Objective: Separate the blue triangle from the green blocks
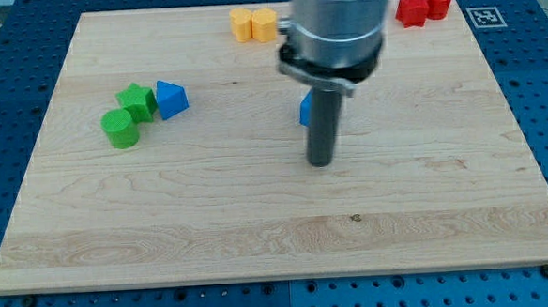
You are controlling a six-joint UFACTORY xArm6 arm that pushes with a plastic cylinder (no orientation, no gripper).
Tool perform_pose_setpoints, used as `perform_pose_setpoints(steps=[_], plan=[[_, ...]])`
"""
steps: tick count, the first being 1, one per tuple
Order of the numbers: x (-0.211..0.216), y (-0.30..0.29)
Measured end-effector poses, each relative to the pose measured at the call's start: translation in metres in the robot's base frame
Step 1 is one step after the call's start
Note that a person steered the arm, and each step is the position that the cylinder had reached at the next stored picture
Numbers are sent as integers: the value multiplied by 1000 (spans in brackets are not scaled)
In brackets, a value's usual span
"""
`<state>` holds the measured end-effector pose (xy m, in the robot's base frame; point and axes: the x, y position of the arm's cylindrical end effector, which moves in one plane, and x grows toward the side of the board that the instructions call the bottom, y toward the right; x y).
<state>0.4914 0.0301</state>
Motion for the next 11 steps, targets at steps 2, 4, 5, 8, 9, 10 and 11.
perform_pose_setpoints(steps=[2,4,5,8,9,10,11], plan=[[-81,-47],[-129,-96],[-129,-150],[-107,-173],[-84,-154],[-62,-128],[-61,-129]])
